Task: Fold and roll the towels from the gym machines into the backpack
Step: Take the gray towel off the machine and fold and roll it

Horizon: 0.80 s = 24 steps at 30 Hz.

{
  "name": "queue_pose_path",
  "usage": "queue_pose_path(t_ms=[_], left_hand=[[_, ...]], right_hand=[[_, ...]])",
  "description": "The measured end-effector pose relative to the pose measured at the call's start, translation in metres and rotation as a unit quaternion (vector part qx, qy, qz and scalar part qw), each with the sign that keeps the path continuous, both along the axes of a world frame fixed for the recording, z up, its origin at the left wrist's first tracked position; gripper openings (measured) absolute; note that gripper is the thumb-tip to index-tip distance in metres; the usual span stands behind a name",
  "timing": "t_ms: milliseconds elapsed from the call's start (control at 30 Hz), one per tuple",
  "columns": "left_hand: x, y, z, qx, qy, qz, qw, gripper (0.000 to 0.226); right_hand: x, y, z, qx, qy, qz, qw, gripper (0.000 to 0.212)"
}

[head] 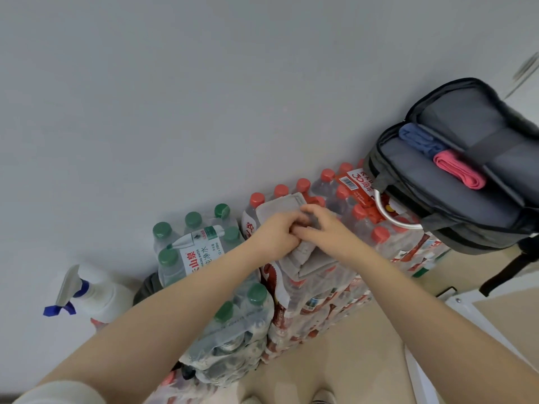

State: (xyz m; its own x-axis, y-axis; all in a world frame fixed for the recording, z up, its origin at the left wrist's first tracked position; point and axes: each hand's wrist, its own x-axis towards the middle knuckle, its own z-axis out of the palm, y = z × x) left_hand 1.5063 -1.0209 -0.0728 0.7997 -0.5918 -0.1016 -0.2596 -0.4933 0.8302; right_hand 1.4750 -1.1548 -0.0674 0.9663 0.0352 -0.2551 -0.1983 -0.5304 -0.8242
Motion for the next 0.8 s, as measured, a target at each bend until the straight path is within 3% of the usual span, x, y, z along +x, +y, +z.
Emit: queue_pose_path(t_ms=[67,133,233,367,467,500,567,633,800], left_hand=[[0.000,0.007,-0.006,0.068,-0.125,-0.061,0.988,0.038],[0.002,0.011,-0.013,0.126,-0.183,-0.080,0.972,0.064],[0.007,0.013,-0.015,0.182,-0.162,-0.106,0.964,0.099],[0.012,0.009,-0.017,0.262,-0.177,-0.120,0.941,0.116],[0.019,0.009,-0.017,0.266,-0.150,-0.146,0.941,0.124],[0.022,0.013,-0.015,0.244,-0.136,-0.160,0.947,0.126],[0.025,0.025,-0.014,0.172,-0.123,-0.180,0.961,0.131],[0.023,0.037,-0.014,0.112,-0.135,-0.190,0.966,0.127],[0.012,0.048,-0.018,0.172,-0.193,-0.262,0.930,0.123]], right_hand=[[-0.001,-0.001,-0.007,-0.040,-0.003,0.022,0.999,0.066],[-0.005,-0.006,-0.014,-0.072,-0.019,0.045,0.996,0.075],[-0.016,-0.019,-0.026,-0.136,-0.047,0.103,0.984,0.077],[-0.026,-0.037,-0.033,-0.161,-0.054,0.159,0.973,0.058],[-0.029,-0.044,-0.032,-0.198,-0.086,0.140,0.966,0.050],[-0.031,-0.042,-0.029,-0.231,-0.134,0.130,0.955,0.048],[-0.037,-0.035,-0.028,-0.330,-0.279,0.148,0.890,0.039],[-0.046,-0.031,-0.030,-0.376,-0.349,0.194,0.836,0.034],[-0.059,-0.043,-0.040,-0.442,-0.322,0.243,0.801,0.065]])
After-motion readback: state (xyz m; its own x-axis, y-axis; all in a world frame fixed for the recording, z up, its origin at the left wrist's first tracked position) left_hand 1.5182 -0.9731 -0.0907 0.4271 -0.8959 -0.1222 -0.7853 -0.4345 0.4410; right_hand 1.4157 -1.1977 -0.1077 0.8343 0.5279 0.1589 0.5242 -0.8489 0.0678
